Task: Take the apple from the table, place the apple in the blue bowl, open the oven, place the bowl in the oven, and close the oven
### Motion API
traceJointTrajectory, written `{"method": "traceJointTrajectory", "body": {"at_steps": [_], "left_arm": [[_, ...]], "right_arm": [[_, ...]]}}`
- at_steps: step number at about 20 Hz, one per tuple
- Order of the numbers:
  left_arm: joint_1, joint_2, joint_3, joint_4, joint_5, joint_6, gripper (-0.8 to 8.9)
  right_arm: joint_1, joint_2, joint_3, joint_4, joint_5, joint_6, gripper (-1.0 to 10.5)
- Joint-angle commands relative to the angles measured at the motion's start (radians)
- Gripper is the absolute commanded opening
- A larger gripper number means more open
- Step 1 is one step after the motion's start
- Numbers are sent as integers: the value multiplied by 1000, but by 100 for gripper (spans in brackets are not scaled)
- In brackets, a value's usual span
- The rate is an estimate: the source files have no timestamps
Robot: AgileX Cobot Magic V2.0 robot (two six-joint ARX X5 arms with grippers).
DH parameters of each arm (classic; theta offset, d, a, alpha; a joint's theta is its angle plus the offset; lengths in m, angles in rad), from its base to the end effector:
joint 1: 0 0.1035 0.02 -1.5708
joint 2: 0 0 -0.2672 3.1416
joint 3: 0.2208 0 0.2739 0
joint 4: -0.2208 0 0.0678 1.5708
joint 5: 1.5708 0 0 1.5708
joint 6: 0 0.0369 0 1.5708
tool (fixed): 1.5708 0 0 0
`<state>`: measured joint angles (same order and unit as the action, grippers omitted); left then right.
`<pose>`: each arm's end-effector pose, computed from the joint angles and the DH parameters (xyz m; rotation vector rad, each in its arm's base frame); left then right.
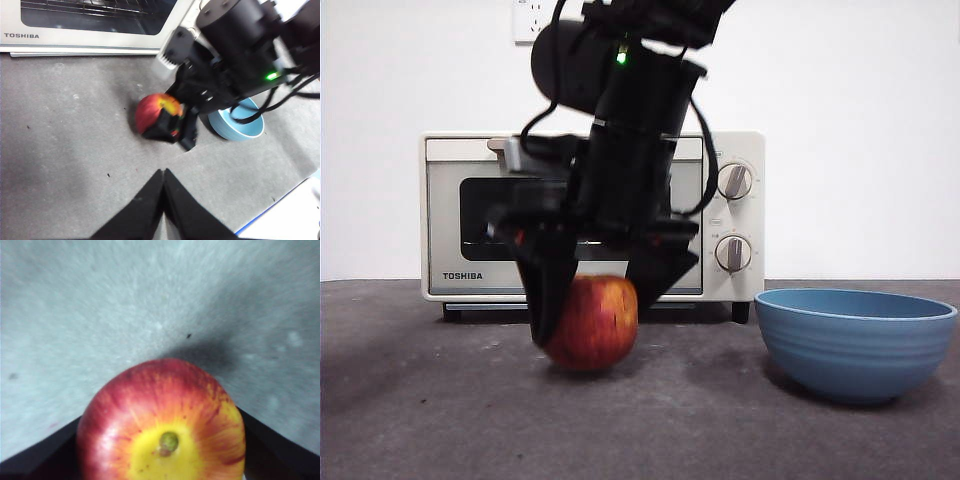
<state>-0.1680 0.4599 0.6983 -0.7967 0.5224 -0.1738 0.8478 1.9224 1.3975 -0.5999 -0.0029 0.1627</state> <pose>0.1061 -0.0367 0.2906 -0.2629 0.6182 -0.6226 0.2768 0.3139 0.1779 -0.3348 1.1064 0.6650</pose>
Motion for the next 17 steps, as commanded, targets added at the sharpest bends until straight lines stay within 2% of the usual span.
{"method": "traceJointTrajectory", "body": {"at_steps": [1, 4, 10, 13, 17], "left_arm": [[-2, 5, 17, 12, 1, 13, 7], [-2, 5, 17, 12, 1, 13, 7], [-3, 5, 17, 11, 1, 17, 7], [-3, 5, 17, 11, 1, 27, 7], [-3, 5, 17, 11, 1, 27, 7]], "right_arm": [[7, -90, 24, -16, 4, 21, 330], [-2, -213, 24, -115, 12, 21, 330], [-49, -407, 10, -327, 168, 21, 339], [-79, -486, -103, -328, 188, 21, 339], [-137, -579, -341, -199, 165, 31, 339]]}}
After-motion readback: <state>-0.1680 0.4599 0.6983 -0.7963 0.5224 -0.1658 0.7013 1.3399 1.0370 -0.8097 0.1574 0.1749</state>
